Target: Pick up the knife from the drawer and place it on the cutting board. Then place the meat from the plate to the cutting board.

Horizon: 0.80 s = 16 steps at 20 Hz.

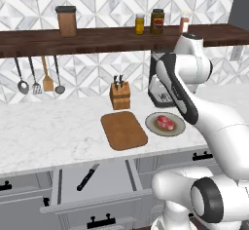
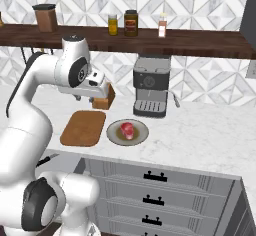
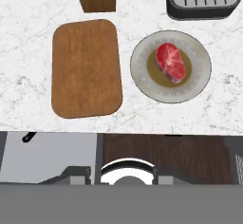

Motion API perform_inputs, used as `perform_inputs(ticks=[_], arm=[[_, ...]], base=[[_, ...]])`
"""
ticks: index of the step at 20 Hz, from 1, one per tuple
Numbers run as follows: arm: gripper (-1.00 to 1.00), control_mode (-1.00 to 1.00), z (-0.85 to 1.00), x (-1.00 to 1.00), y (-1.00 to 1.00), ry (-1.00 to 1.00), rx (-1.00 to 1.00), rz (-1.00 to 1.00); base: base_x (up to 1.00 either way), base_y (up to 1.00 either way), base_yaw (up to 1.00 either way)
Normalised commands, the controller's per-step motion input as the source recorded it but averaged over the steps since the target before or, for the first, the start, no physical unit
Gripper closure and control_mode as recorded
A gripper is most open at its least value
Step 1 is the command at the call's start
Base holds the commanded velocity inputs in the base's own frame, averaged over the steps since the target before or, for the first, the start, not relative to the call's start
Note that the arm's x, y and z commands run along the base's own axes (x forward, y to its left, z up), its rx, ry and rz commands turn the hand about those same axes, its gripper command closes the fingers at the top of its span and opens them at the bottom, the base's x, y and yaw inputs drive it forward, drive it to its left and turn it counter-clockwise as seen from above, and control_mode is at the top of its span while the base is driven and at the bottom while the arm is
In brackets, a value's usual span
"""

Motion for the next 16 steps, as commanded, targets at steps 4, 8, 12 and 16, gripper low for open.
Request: perform_inputs(ticks=[4, 8, 12, 16], arm=[[-1.00, -1.00, 0.00, -0.38, 0.00, 0.00, 0.00, 0.00], [-1.00, -1.00, -0.02, -0.82, 0.00, -0.03, 0.00, 0.01], [-1.00, -1.00, -0.30, -0.63, 0.04, 0.00, 0.00, -0.02], [-1.00, -1.00, -0.16, -0.49, 0.00, 0.00, 0.00, 0.00]], base=[[0.00, 0.00, 0.00], [0.00, 0.00, 0.00], [0.00, 0.00, 0.00], [0.00, 0.00, 0.00]])
